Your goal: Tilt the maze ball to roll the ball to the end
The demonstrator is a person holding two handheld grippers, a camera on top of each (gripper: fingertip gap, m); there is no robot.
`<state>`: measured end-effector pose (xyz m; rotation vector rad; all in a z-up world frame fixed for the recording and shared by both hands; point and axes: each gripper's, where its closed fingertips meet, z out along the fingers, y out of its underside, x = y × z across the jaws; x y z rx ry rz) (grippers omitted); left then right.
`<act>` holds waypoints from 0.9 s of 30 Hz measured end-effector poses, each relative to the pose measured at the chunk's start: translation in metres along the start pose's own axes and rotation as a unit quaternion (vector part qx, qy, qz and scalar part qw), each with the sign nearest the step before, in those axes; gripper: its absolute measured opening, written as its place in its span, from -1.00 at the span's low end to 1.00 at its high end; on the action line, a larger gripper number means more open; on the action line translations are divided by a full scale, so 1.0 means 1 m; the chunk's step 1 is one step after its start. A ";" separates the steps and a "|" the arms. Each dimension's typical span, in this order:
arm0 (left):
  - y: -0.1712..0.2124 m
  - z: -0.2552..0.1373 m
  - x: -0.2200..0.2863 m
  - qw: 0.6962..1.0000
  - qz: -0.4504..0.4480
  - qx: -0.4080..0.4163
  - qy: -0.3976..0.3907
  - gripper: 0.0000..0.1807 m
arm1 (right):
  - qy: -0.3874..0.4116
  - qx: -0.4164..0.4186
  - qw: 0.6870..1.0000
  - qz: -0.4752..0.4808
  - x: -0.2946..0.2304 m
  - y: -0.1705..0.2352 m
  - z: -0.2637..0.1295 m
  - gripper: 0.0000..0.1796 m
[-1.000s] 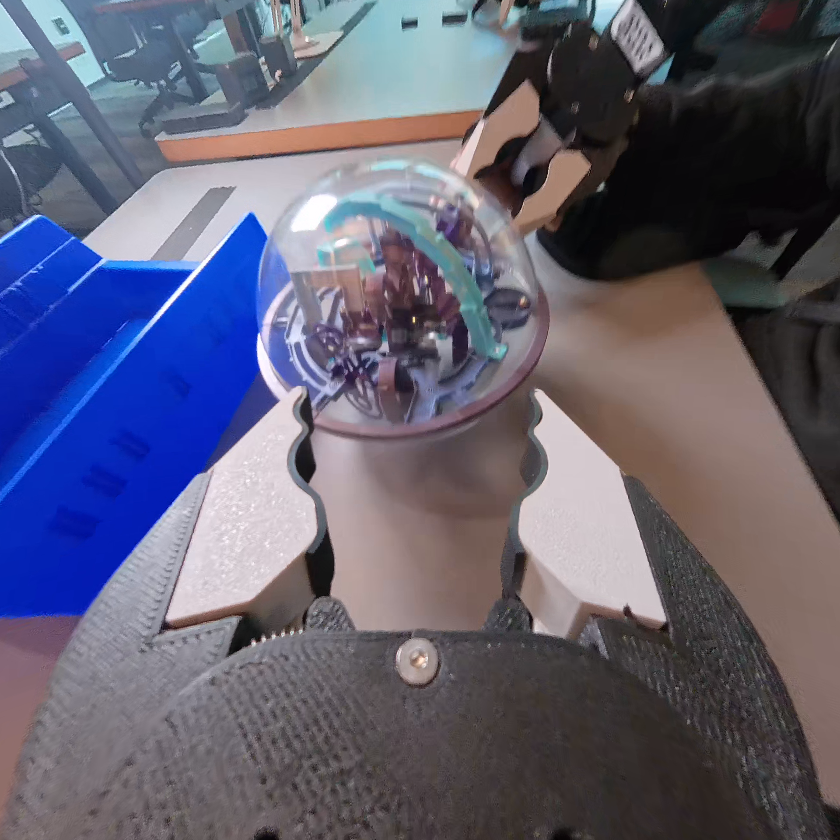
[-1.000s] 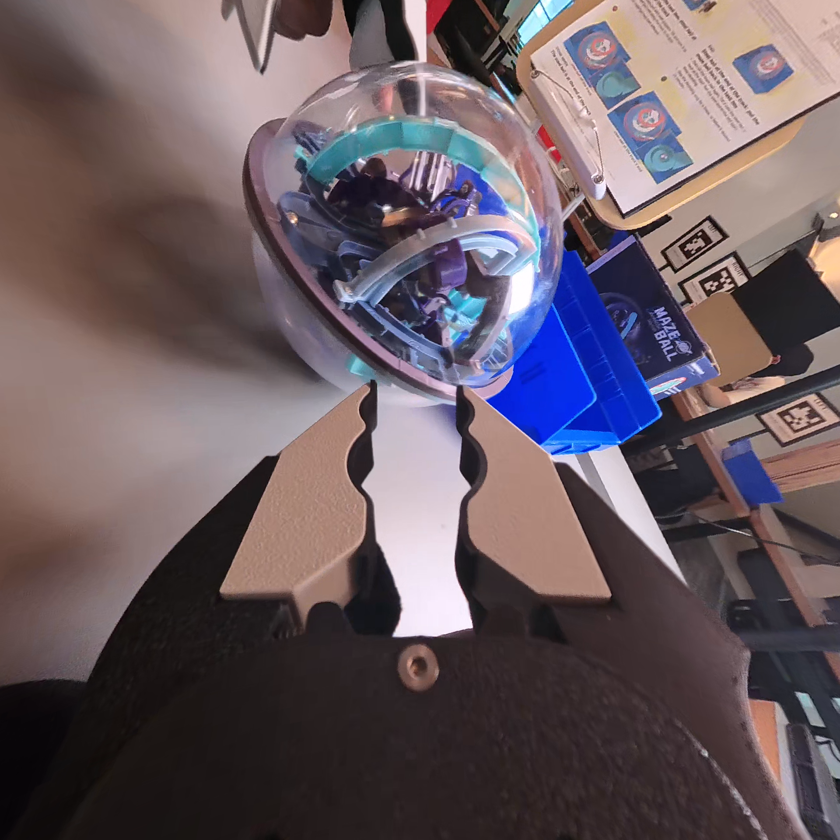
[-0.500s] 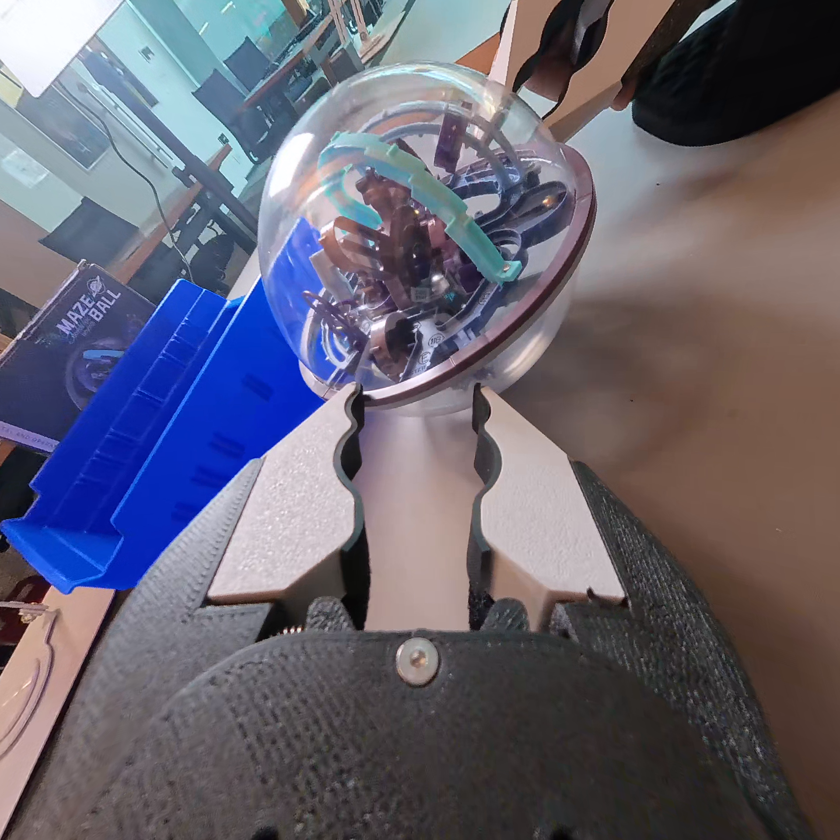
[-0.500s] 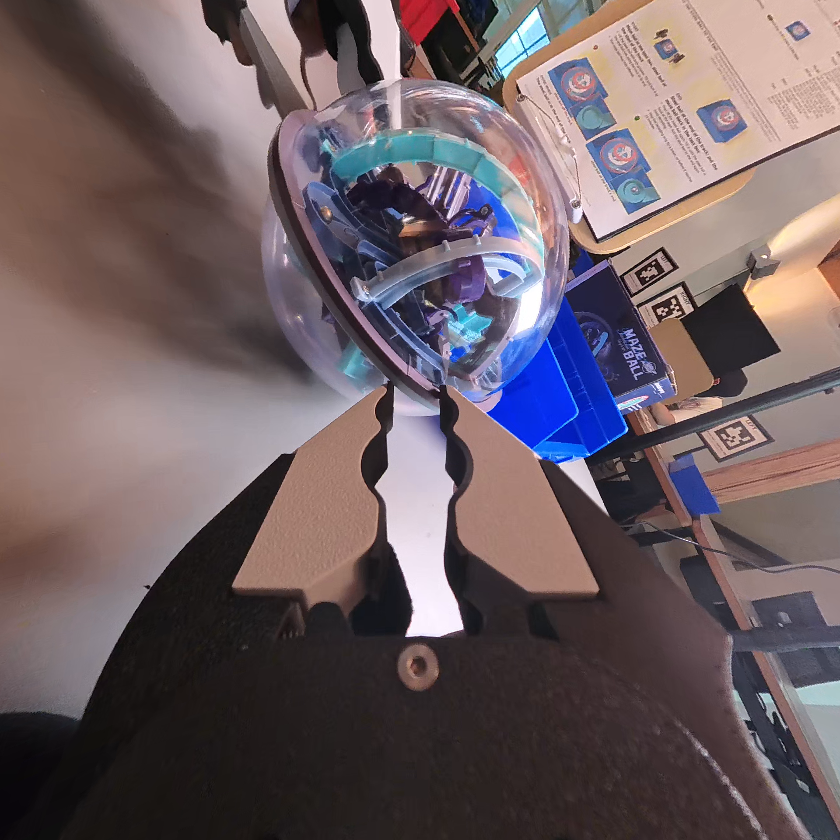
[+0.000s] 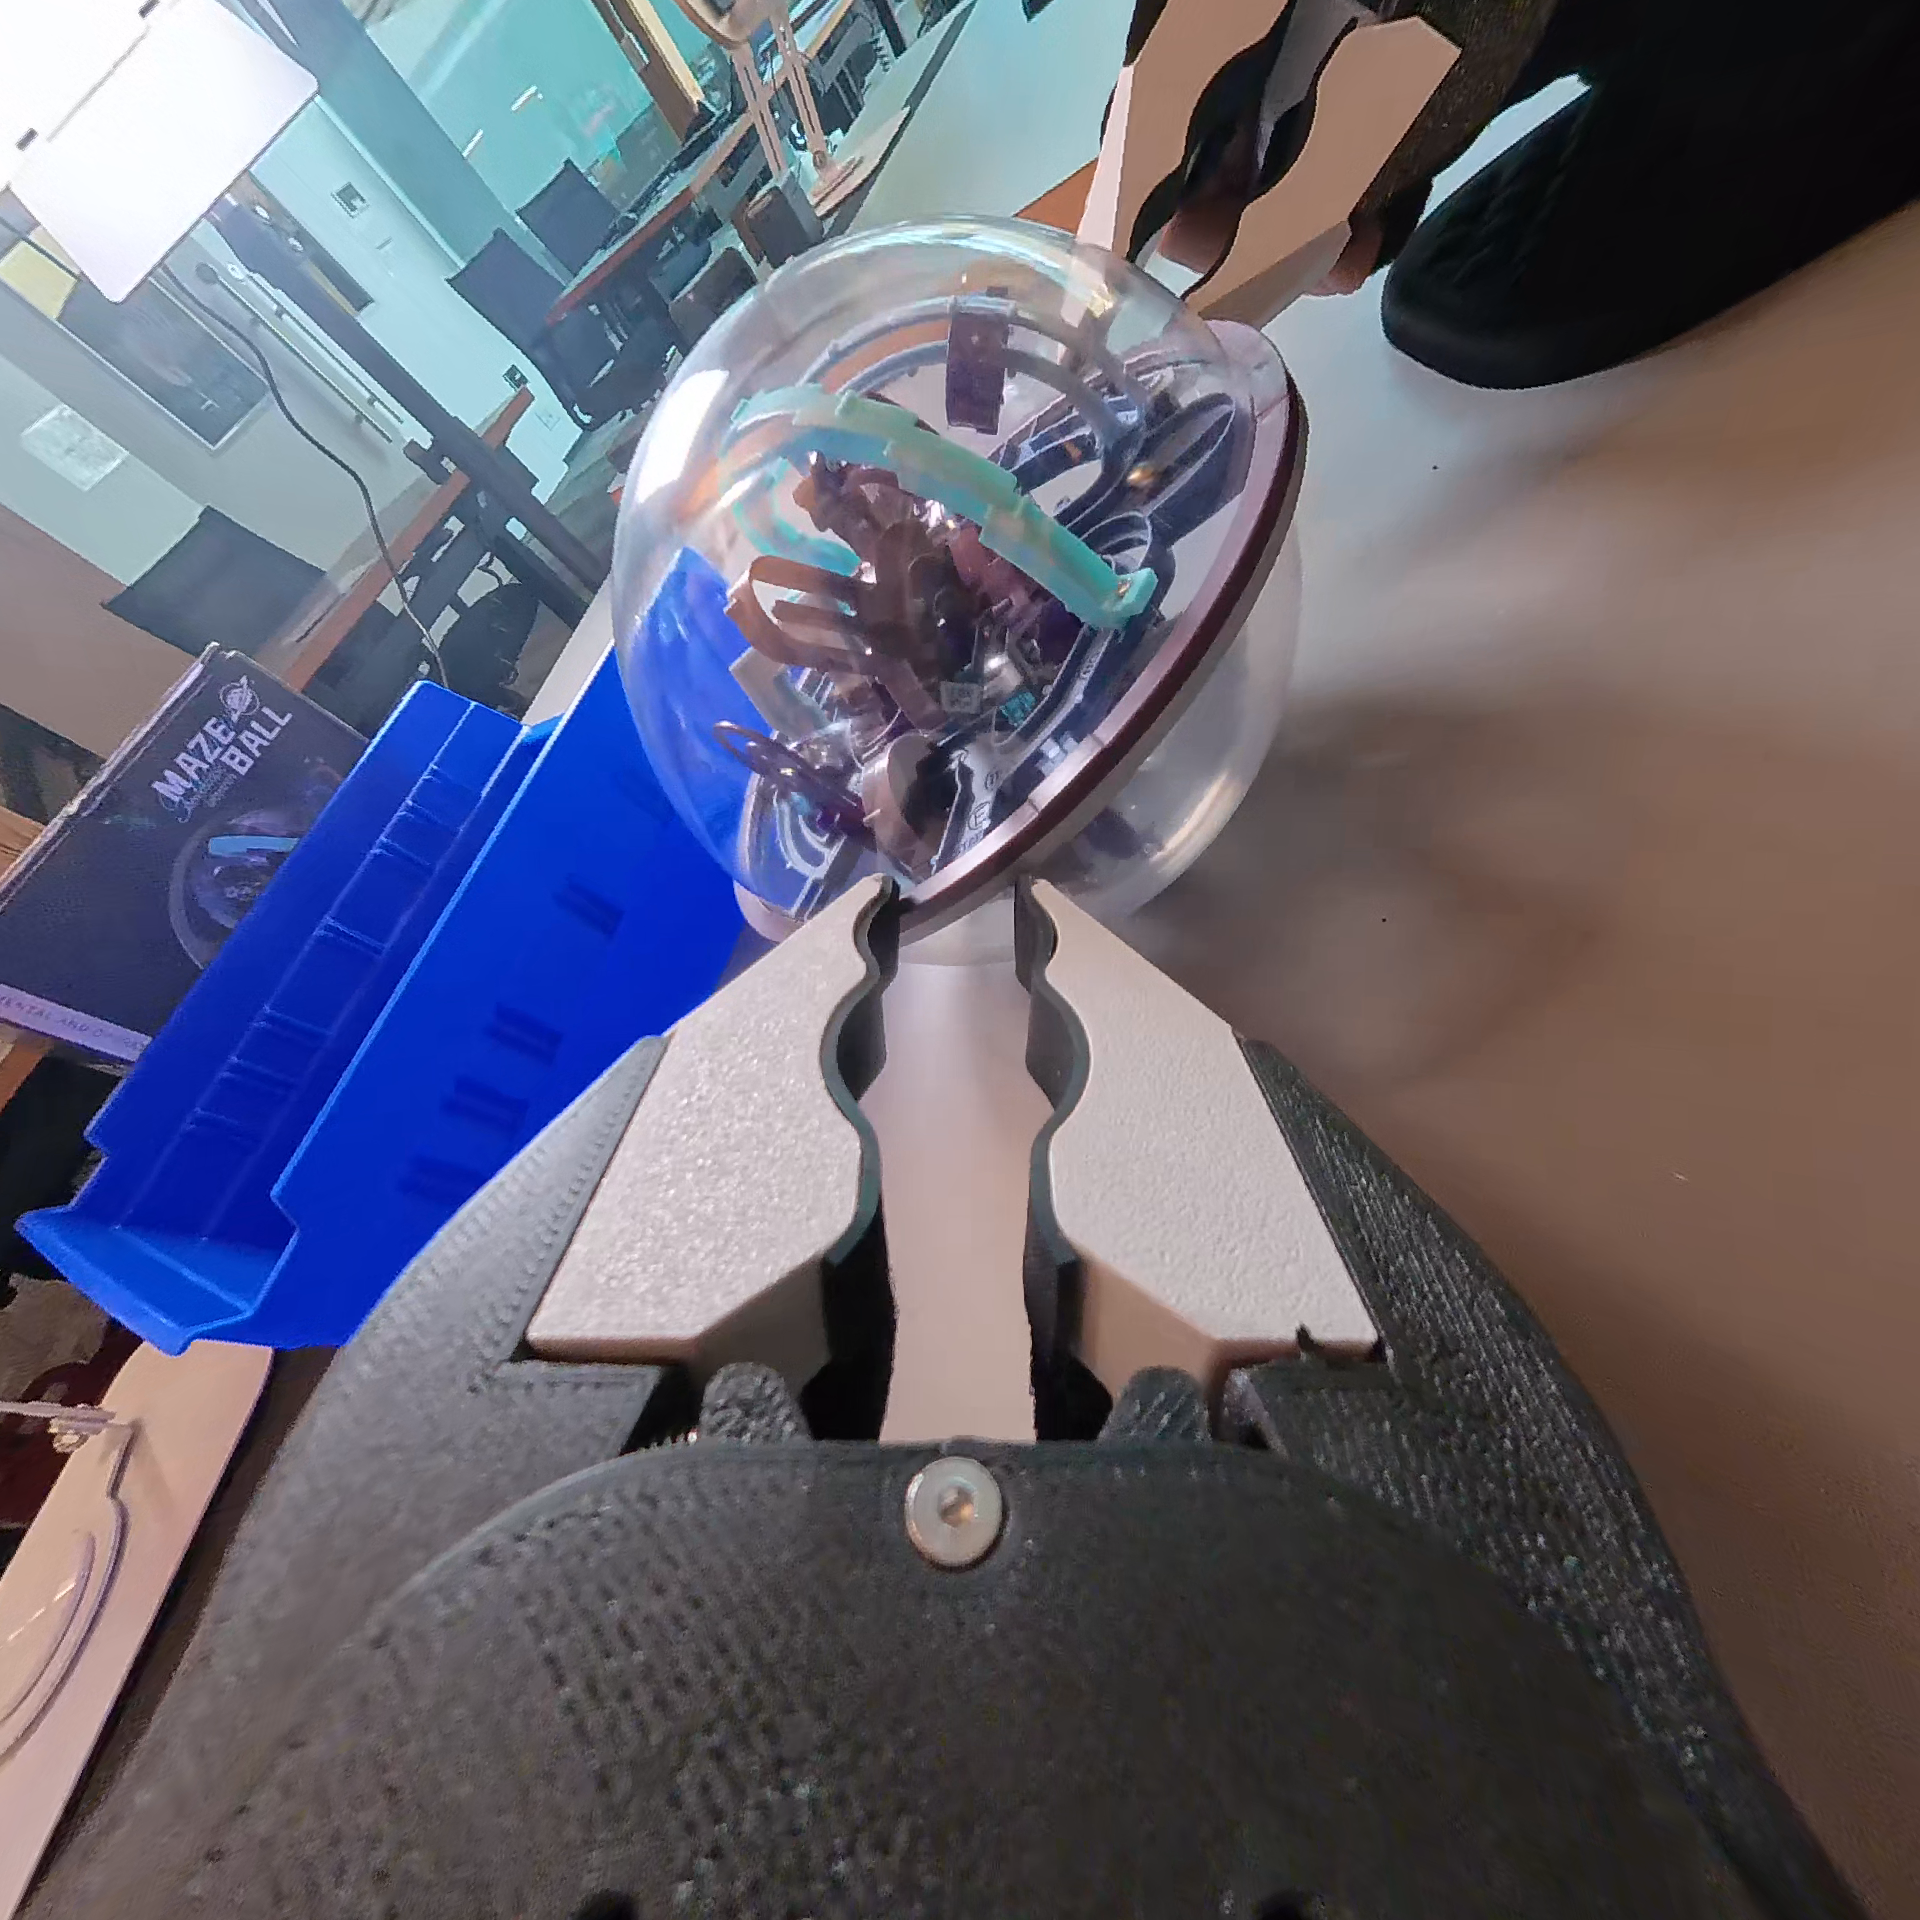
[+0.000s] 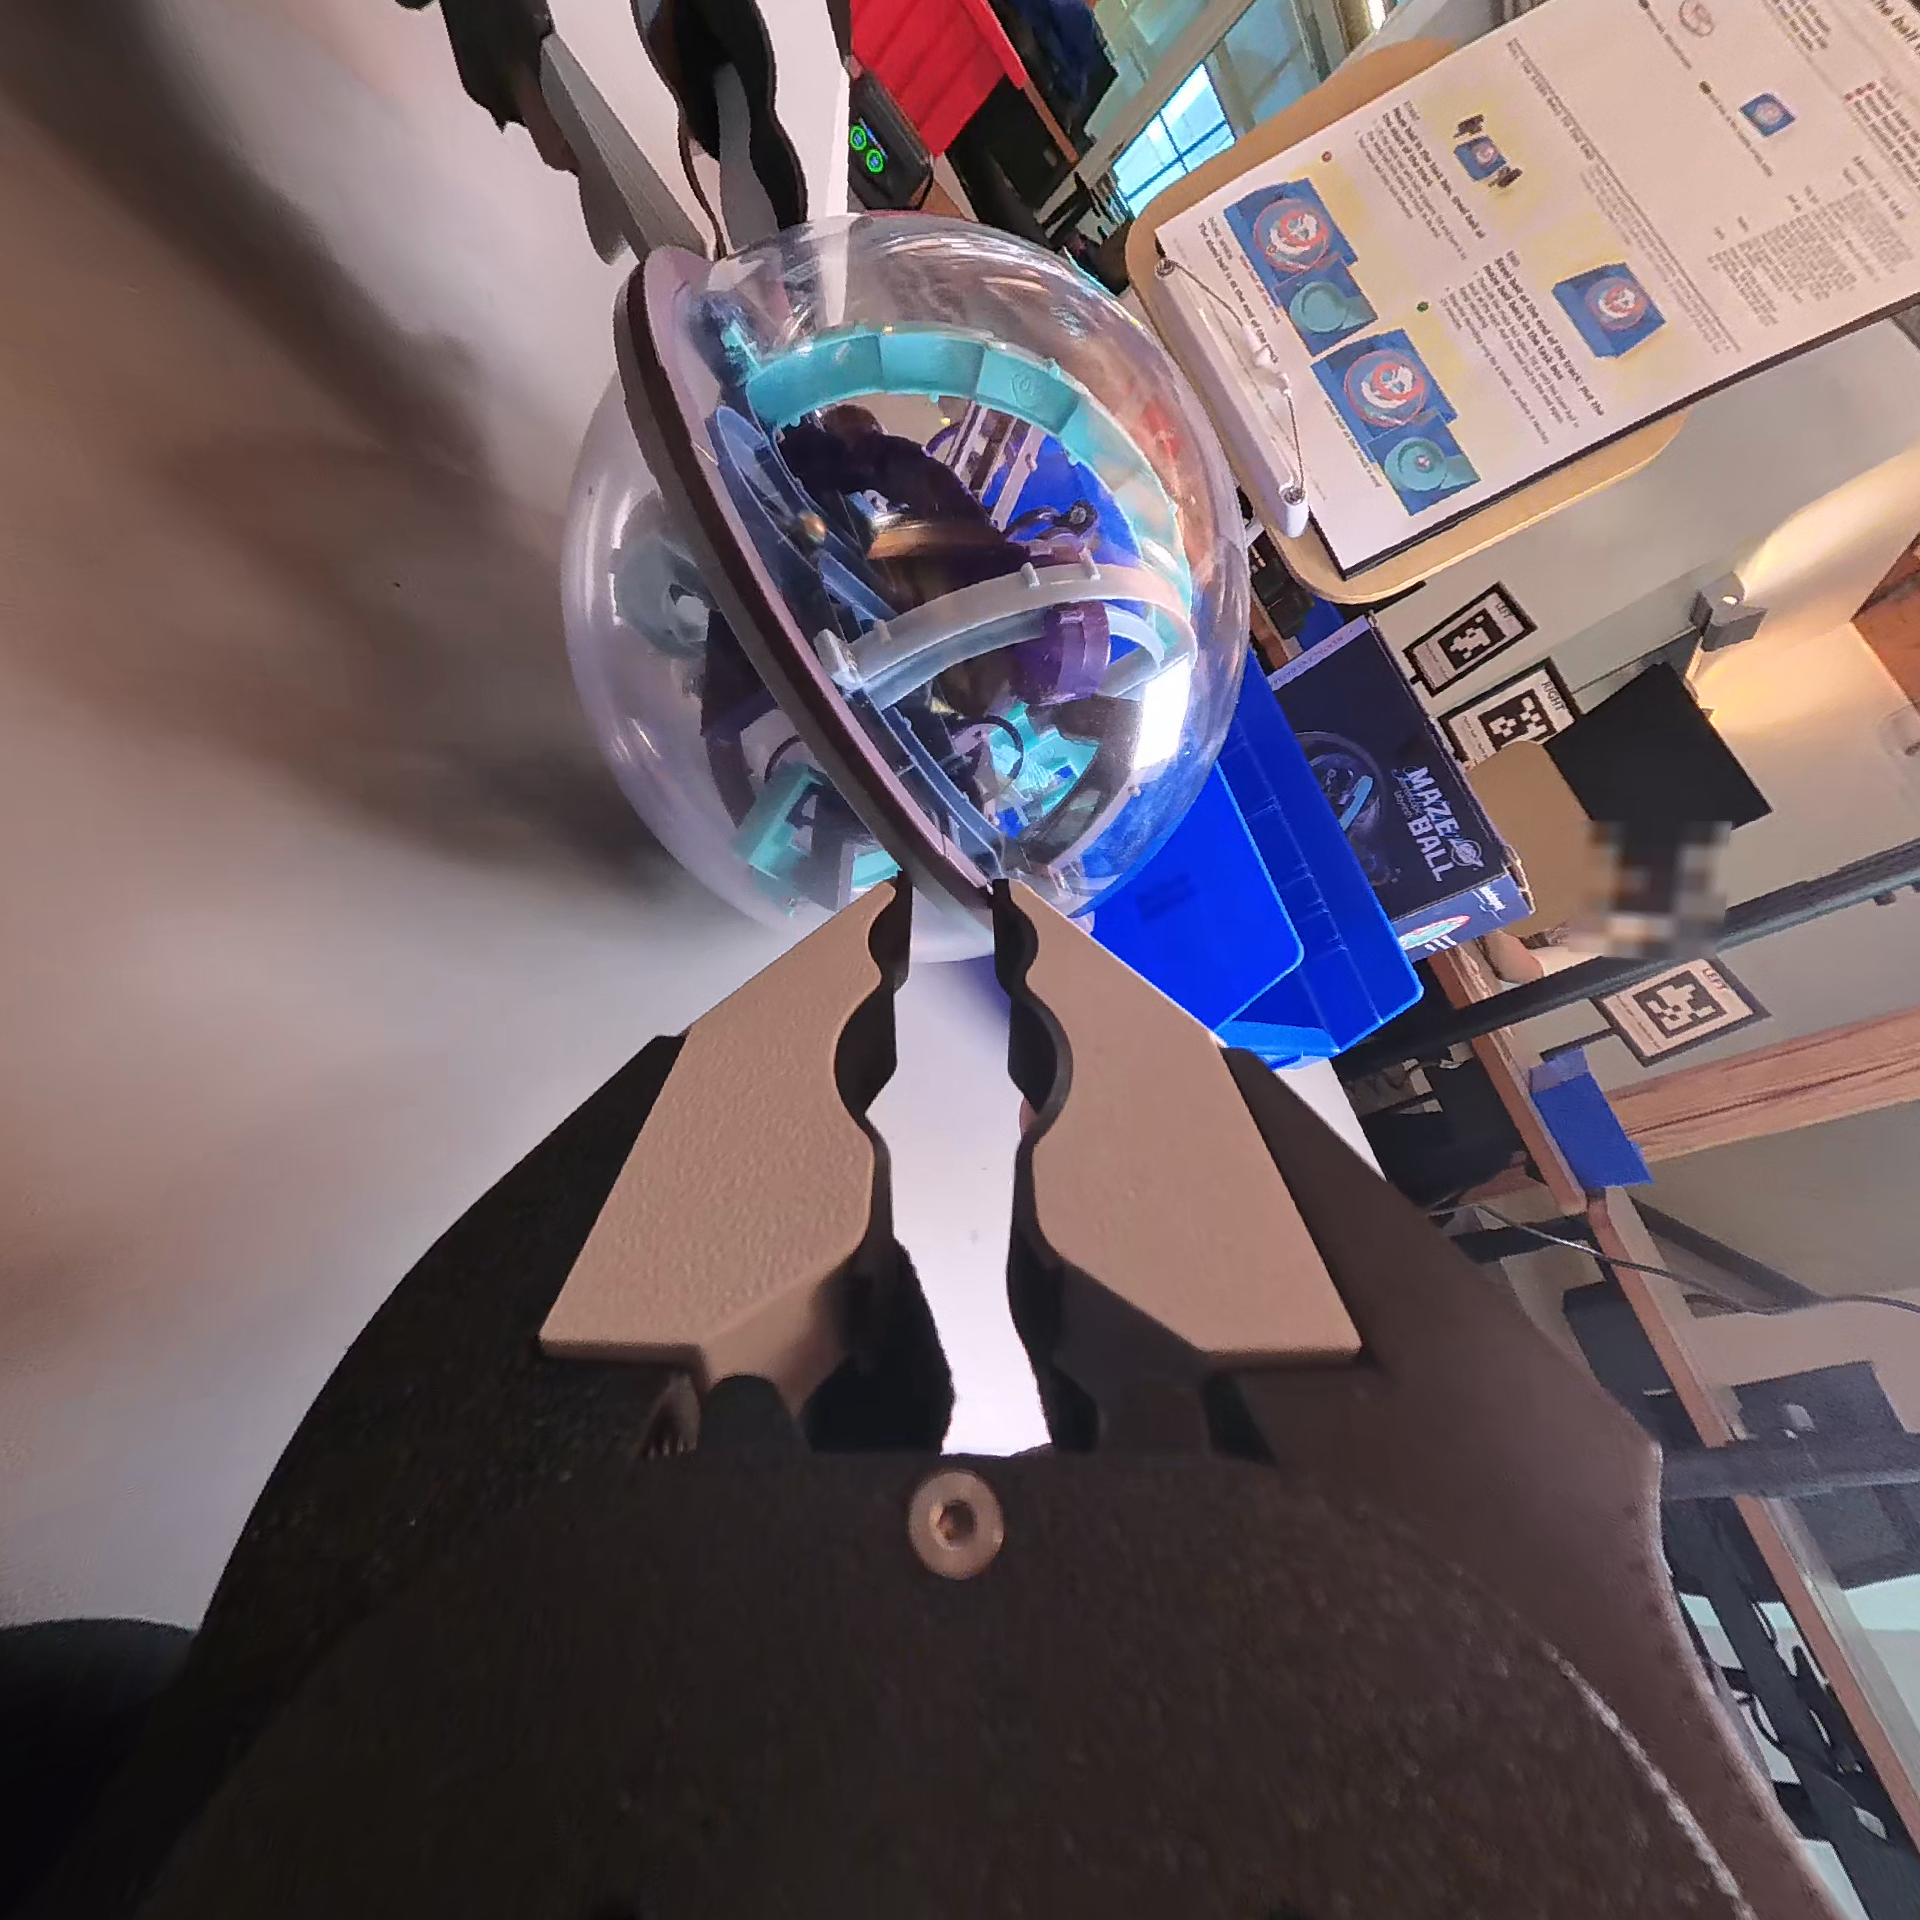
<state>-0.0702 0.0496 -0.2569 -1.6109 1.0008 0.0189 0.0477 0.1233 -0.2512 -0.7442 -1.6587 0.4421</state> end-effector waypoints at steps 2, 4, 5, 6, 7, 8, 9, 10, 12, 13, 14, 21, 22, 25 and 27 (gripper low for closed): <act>0.000 0.000 0.000 1.000 -0.001 0.000 0.000 -0.77 | 0.000 0.000 1.000 0.001 0.000 0.000 0.000 -0.85; 0.000 0.000 0.000 1.000 0.000 0.000 -0.001 -0.77 | 0.001 0.000 1.000 0.000 0.000 0.000 0.000 -0.85; 0.000 0.000 0.001 1.000 0.000 0.000 -0.001 -0.77 | 0.002 0.000 1.000 -0.001 0.000 0.000 0.000 -0.85; 0.000 0.000 0.001 1.000 0.001 0.001 -0.001 -0.77 | 0.002 0.000 1.000 0.000 0.000 0.000 0.000 -0.85; 0.000 -0.001 0.001 1.000 0.002 0.002 -0.001 -0.77 | 0.001 0.000 1.000 0.001 -0.001 0.000 0.000 -0.85; 0.000 -0.001 0.002 1.000 0.002 0.003 0.001 -0.77 | 0.001 -0.001 1.000 0.001 -0.001 0.000 0.000 -0.85; -0.001 -0.001 0.003 1.000 0.002 0.003 0.002 -0.77 | 0.001 -0.001 1.000 0.001 -0.001 0.000 -0.001 -0.84; -0.001 -0.001 0.003 1.000 0.002 0.003 0.003 -0.77 | 0.001 -0.001 1.000 0.001 -0.001 0.000 -0.001 -0.84; -0.001 -0.001 0.004 1.000 0.003 0.003 0.003 -0.77 | 0.002 -0.001 1.000 0.001 -0.001 0.000 -0.001 -0.84; -0.001 -0.002 0.004 1.000 0.004 0.003 0.003 -0.77 | 0.002 -0.002 1.000 0.002 -0.001 0.001 -0.001 -0.84; -0.002 -0.002 0.005 1.000 0.004 0.004 0.004 -0.77 | 0.001 -0.003 1.000 0.002 -0.001 0.001 -0.001 -0.84; -0.018 -0.004 0.019 0.999 0.019 0.031 0.026 -0.81 | 0.008 -0.031 0.999 0.011 0.004 0.019 -0.001 -0.85; -0.020 -0.004 0.022 0.999 0.024 0.032 0.029 -0.82 | 0.011 -0.034 0.999 0.016 0.005 0.021 0.000 -0.87; -0.024 -0.003 0.033 0.998 0.036 0.033 0.045 -0.86 | 0.022 -0.036 0.999 0.033 0.011 0.024 0.001 -0.94; -0.027 -0.001 0.040 0.997 0.045 0.036 0.052 -0.92 | 0.027 -0.043 0.998 0.048 0.014 0.028 0.002 -0.93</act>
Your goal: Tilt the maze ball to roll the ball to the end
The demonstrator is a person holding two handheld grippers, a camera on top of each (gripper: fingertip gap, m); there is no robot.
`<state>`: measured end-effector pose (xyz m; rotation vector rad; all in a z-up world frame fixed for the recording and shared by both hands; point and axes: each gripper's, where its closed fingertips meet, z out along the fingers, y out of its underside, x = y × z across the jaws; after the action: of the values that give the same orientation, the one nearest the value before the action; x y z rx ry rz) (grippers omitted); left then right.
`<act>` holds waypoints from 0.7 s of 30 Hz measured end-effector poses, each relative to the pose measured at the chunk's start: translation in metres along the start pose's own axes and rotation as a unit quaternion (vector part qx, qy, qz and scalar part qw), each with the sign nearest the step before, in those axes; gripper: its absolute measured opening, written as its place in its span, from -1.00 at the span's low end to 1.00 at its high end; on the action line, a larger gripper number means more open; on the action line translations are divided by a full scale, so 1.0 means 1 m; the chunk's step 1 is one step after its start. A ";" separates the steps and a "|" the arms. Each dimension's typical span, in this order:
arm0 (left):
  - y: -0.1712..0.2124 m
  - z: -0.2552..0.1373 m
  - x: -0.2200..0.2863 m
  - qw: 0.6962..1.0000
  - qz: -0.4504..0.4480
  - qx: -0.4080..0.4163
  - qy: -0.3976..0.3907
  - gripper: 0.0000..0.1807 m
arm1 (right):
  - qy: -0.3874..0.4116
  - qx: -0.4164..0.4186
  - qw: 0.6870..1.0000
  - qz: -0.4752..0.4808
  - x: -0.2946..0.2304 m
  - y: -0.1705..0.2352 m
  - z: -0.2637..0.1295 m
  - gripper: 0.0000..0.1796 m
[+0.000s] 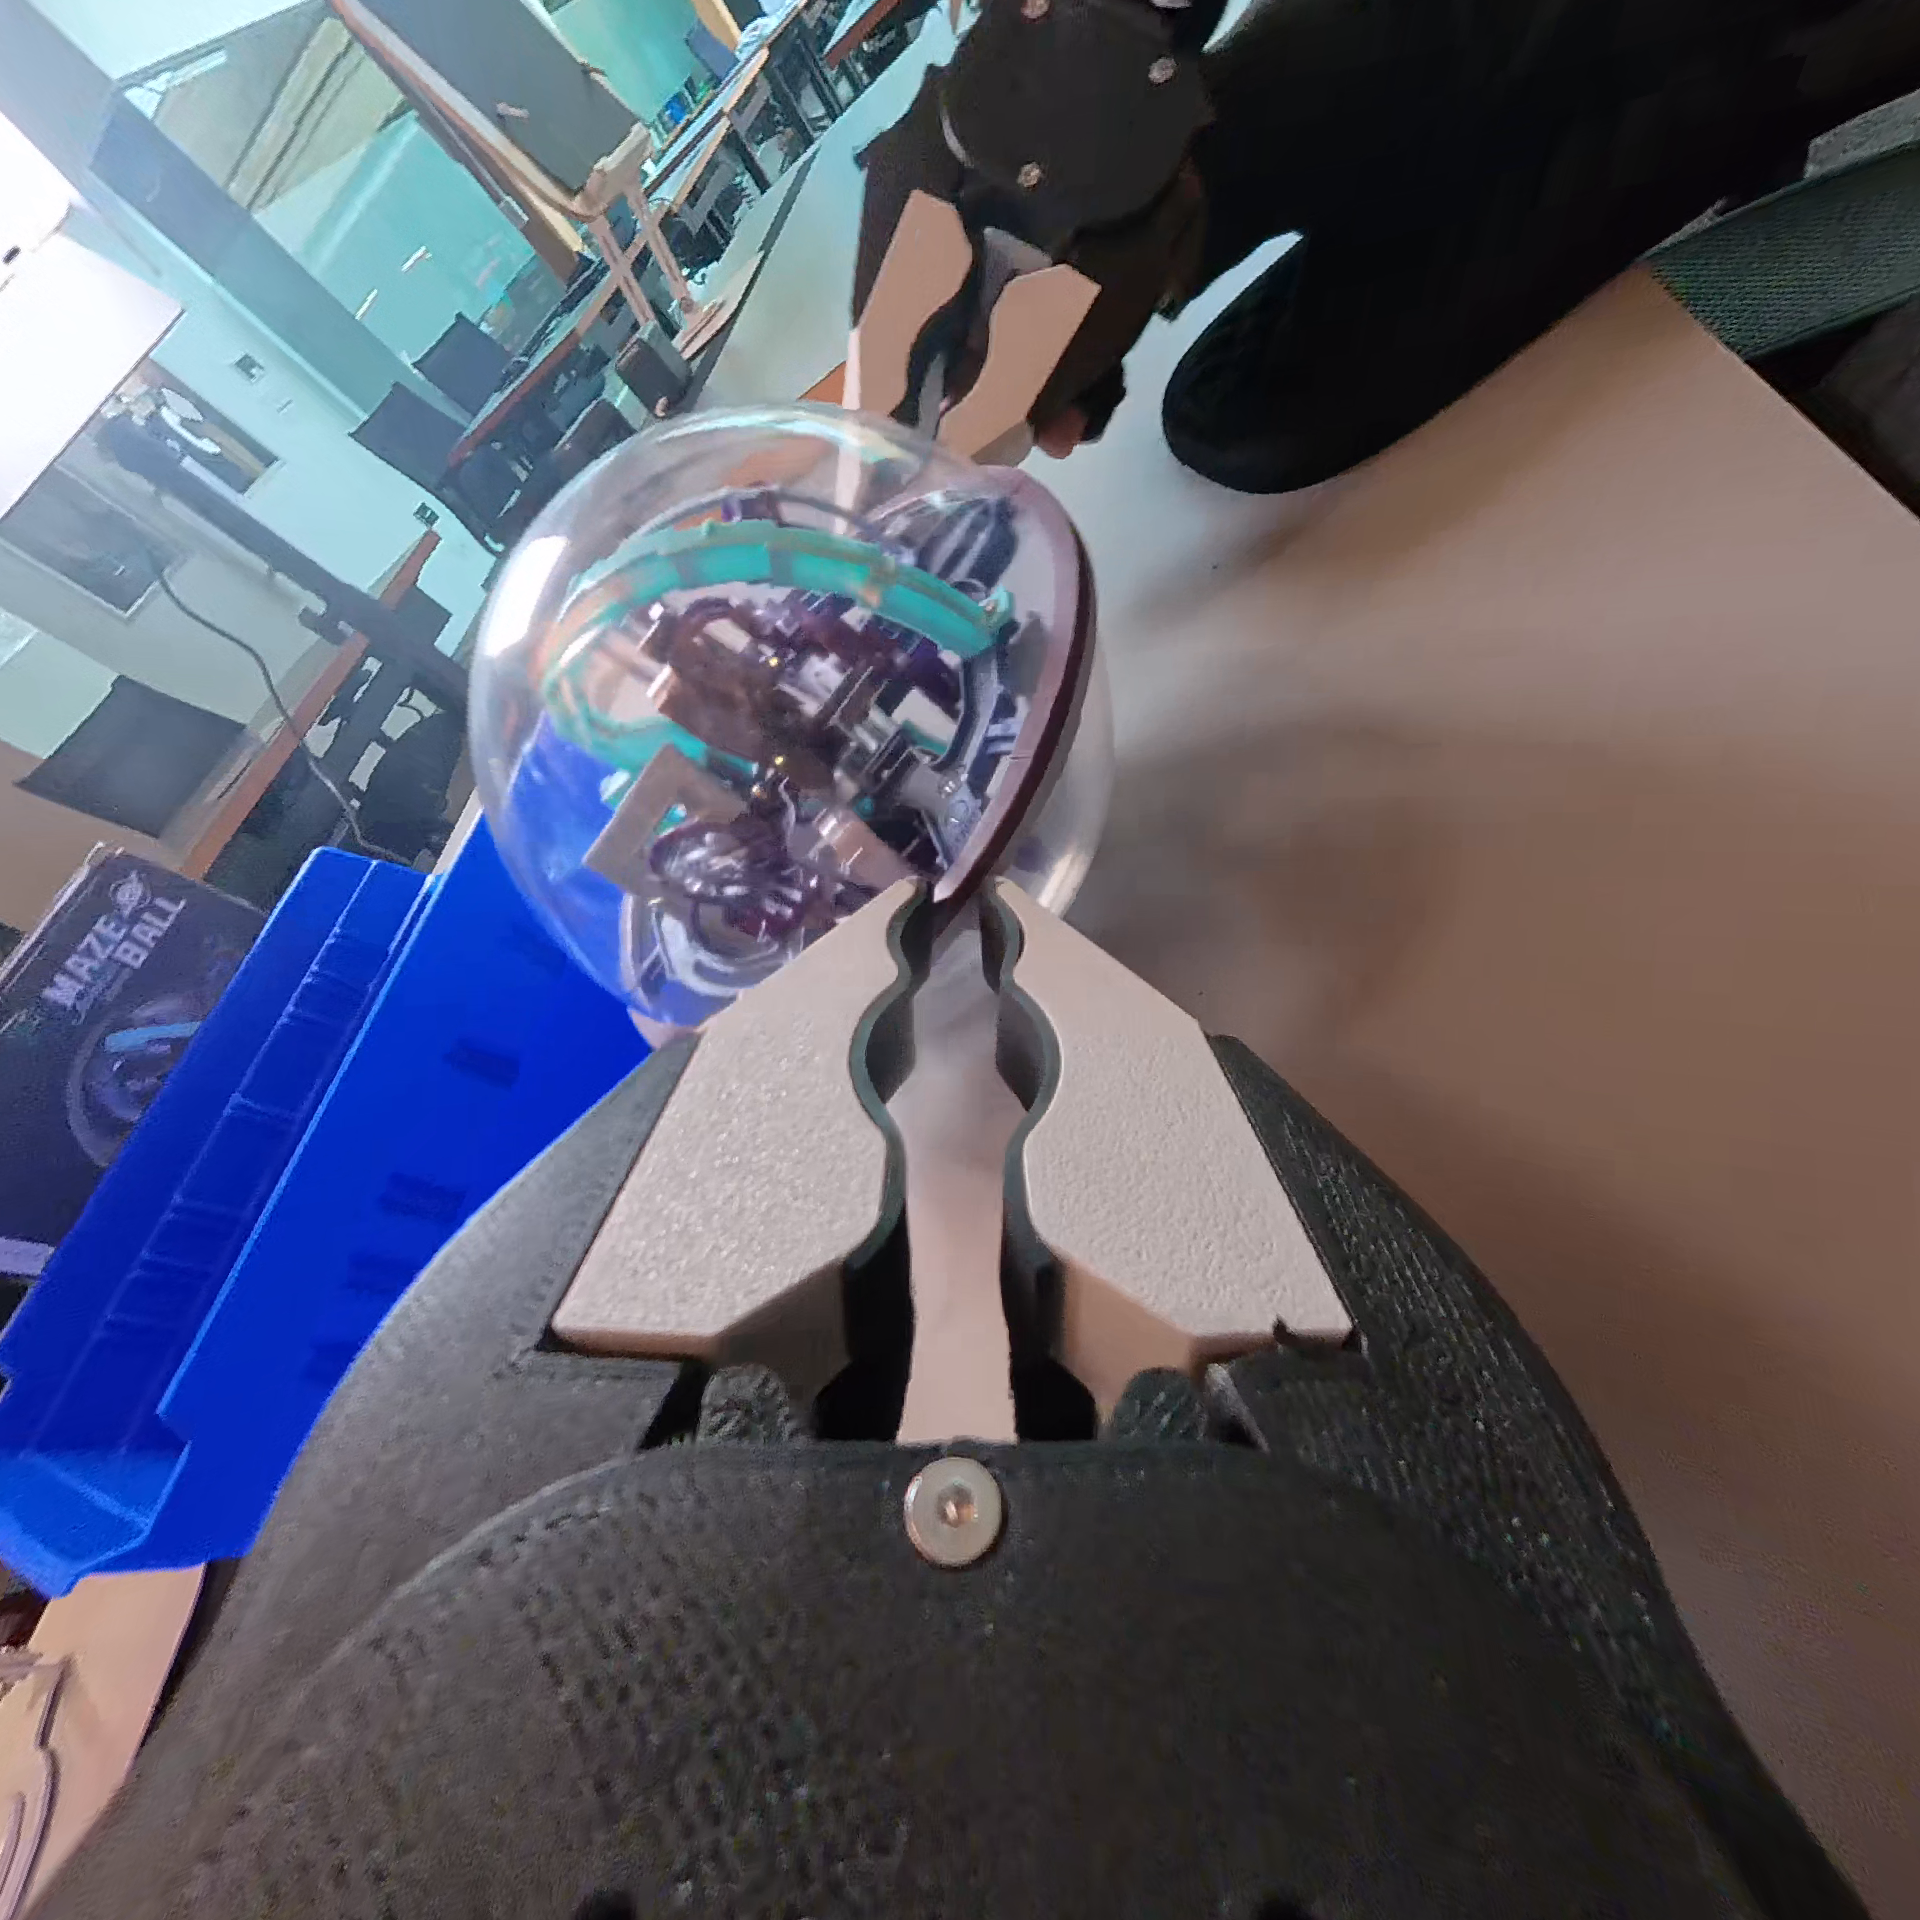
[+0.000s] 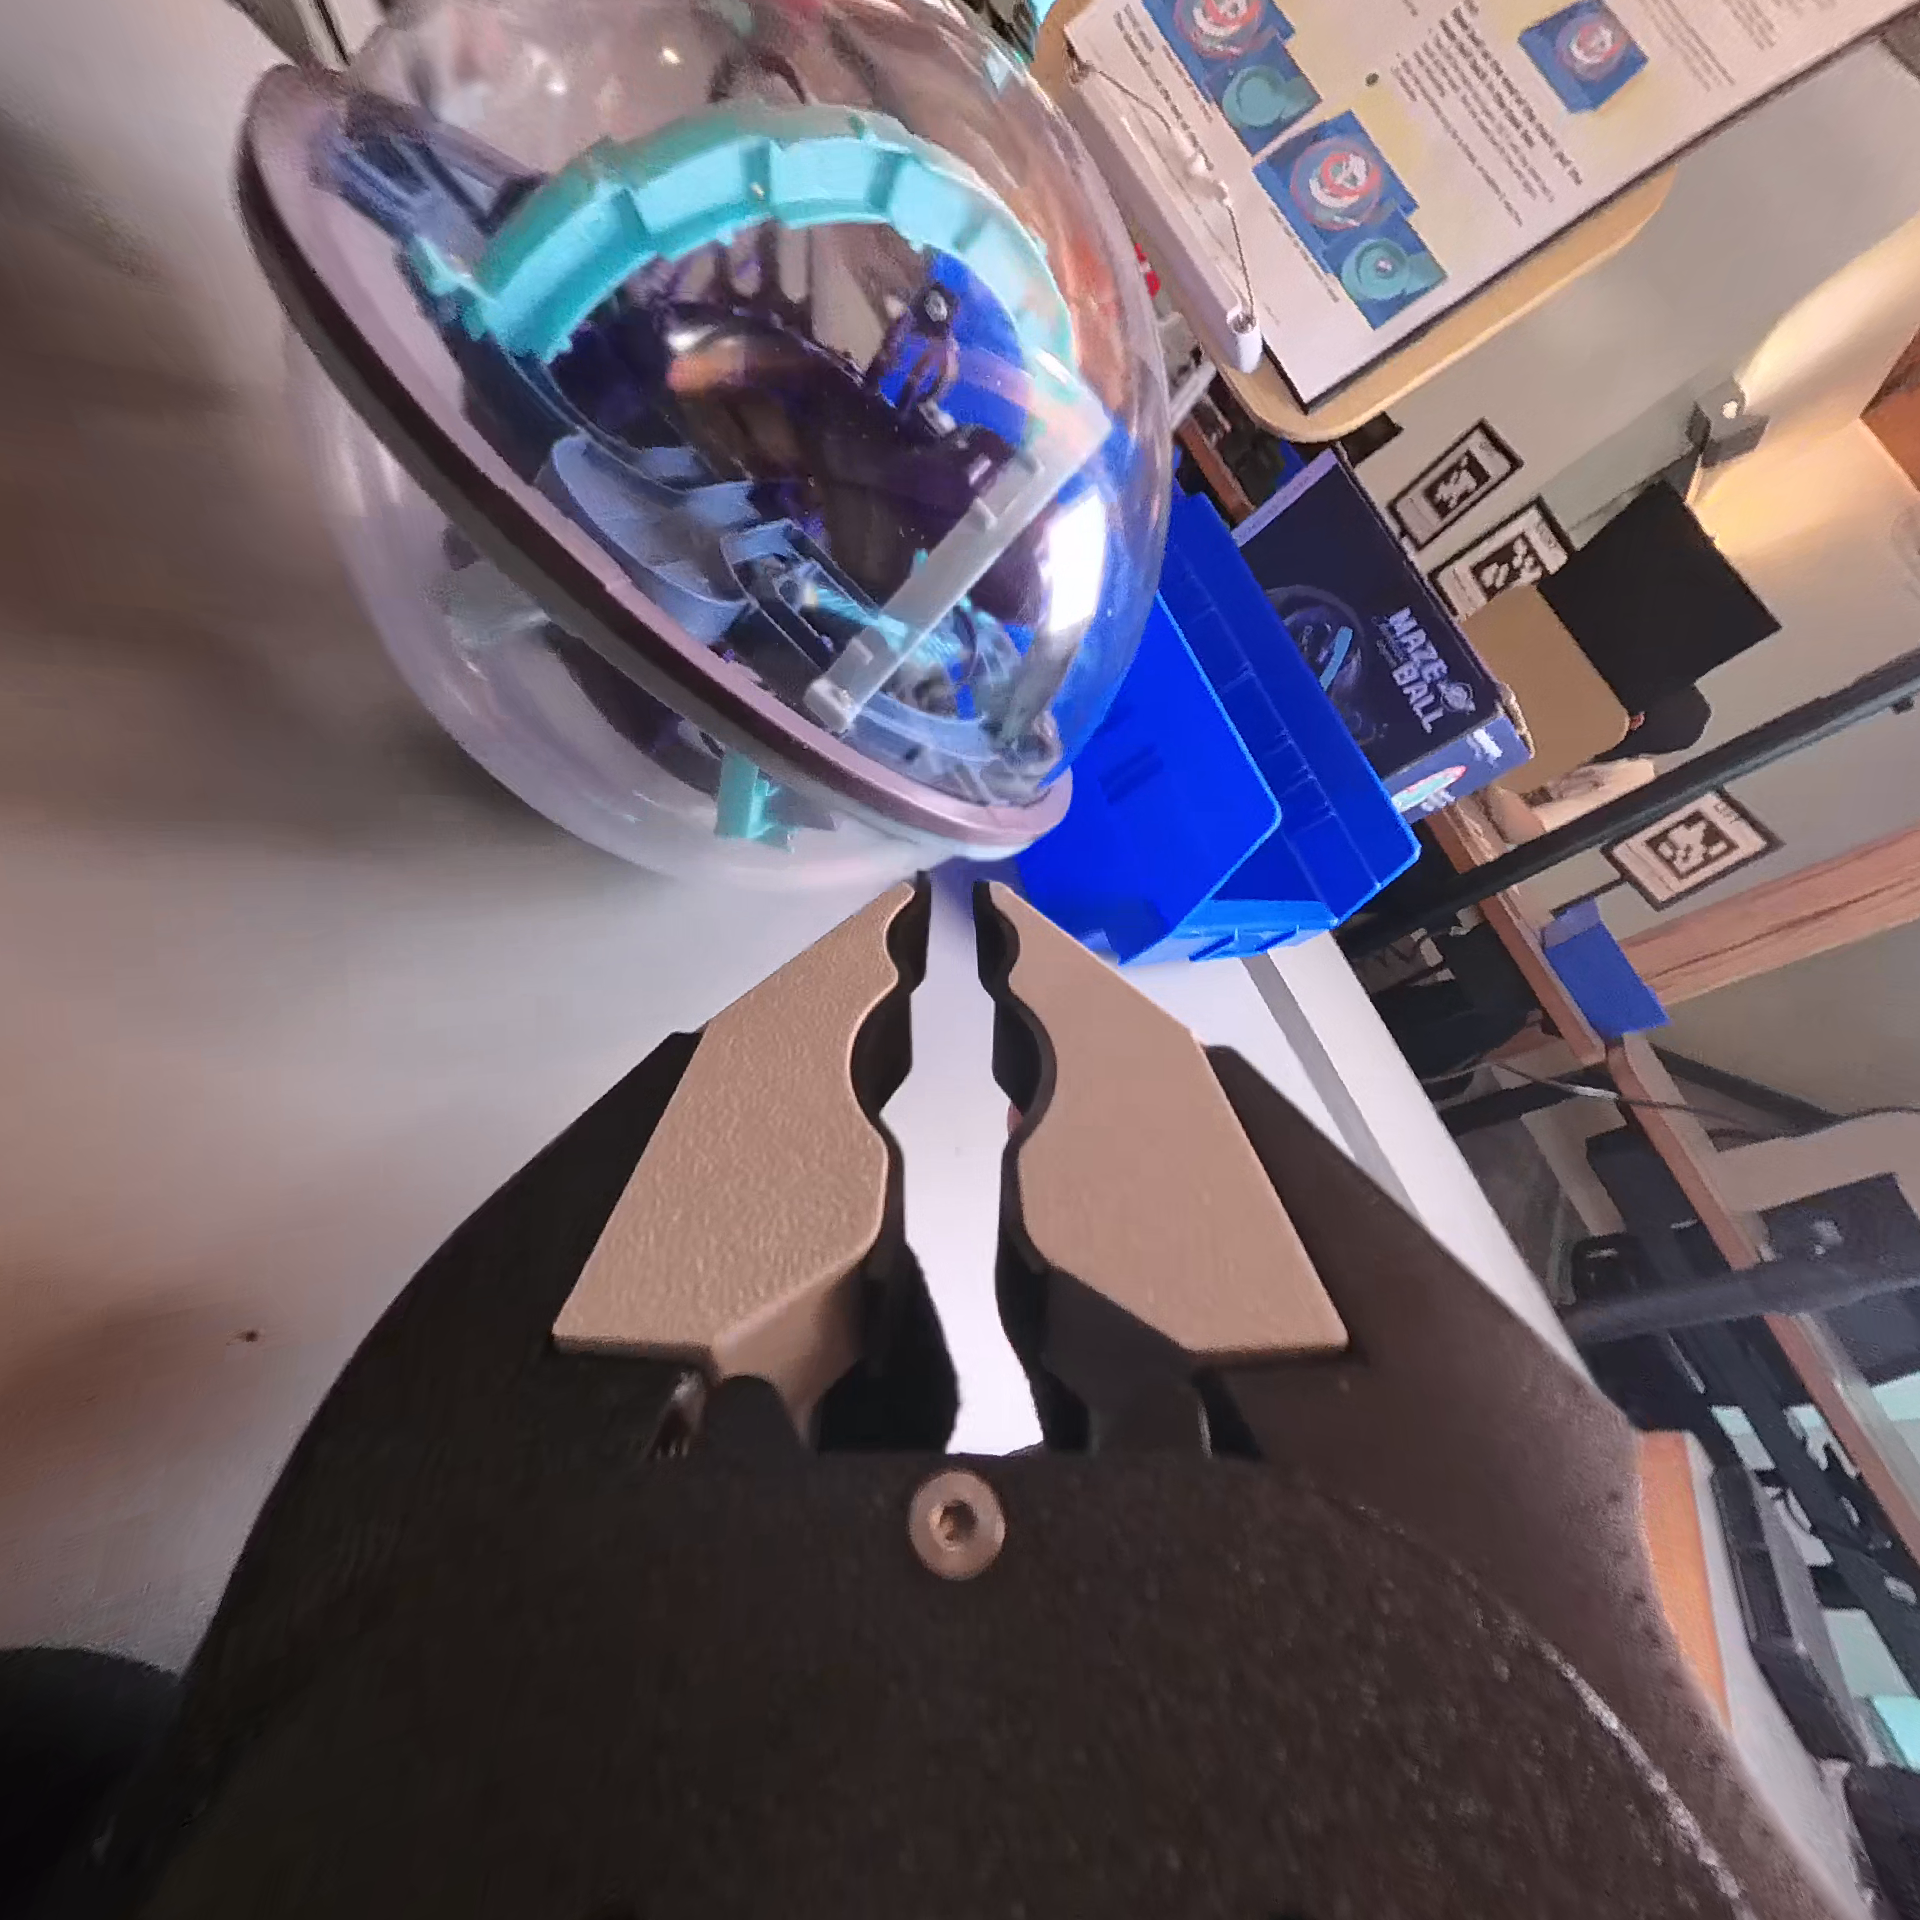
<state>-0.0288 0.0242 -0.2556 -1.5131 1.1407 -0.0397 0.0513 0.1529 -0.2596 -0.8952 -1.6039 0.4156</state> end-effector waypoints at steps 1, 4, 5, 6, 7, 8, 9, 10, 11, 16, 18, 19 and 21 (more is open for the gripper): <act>-0.002 0.001 0.002 1.000 0.004 0.001 0.001 -0.94 | -0.001 -0.008 1.000 0.010 0.001 0.003 0.001 -0.92; -0.009 0.005 0.008 1.000 0.011 0.007 0.005 -0.99 | -0.026 -0.022 0.997 0.065 0.002 0.012 -0.002 -0.86; -0.010 0.006 0.009 1.000 0.012 0.008 0.006 -0.99 | -0.040 -0.020 0.994 0.097 0.002 0.012 -0.006 -0.85; -0.012 0.007 0.010 1.000 0.013 0.008 0.006 -1.00 | -0.061 -0.013 0.989 0.135 0.002 0.011 -0.010 -0.83; -0.013 0.008 0.011 1.000 0.014 0.009 0.006 -1.00 | -0.092 -0.007 0.980 0.177 0.000 0.009 -0.015 -0.79; -0.015 0.010 0.012 1.000 0.015 0.009 0.007 -1.00 | -0.127 -0.002 0.968 0.218 -0.005 0.006 -0.020 -0.71; -0.016 0.011 0.013 1.000 0.015 0.011 0.008 -1.00 | -0.159 0.006 0.953 0.256 -0.009 0.000 -0.025 -0.62; -0.017 0.012 0.013 1.000 0.015 0.013 0.008 -1.00 | -0.185 0.020 0.939 0.289 -0.013 -0.008 -0.030 -0.55; -0.019 0.013 0.014 1.000 0.015 0.015 0.009 -1.00 | -0.205 0.034 0.926 0.315 -0.016 -0.018 -0.034 -0.49; -0.028 0.023 0.016 1.000 0.013 0.024 0.014 -1.00 | -0.242 0.050 0.865 0.436 -0.025 -0.053 -0.028 -0.33; -0.040 0.021 0.016 0.999 0.005 0.047 0.021 -1.00 | -0.238 0.046 0.843 0.480 -0.023 -0.056 -0.020 -0.34; -0.051 0.015 0.011 0.997 -0.014 0.073 0.022 -1.00 | -0.232 0.042 0.840 0.488 -0.021 -0.055 -0.016 -0.35; -0.069 -0.007 -0.017 0.988 -0.077 0.134 -0.008 -0.86 | -0.214 0.029 0.843 0.493 -0.016 -0.050 -0.010 -0.35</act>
<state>0.0001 0.0194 -0.1905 -1.3554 0.9624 -0.2756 0.0449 0.1070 -0.2336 -1.6370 -1.3776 1.4598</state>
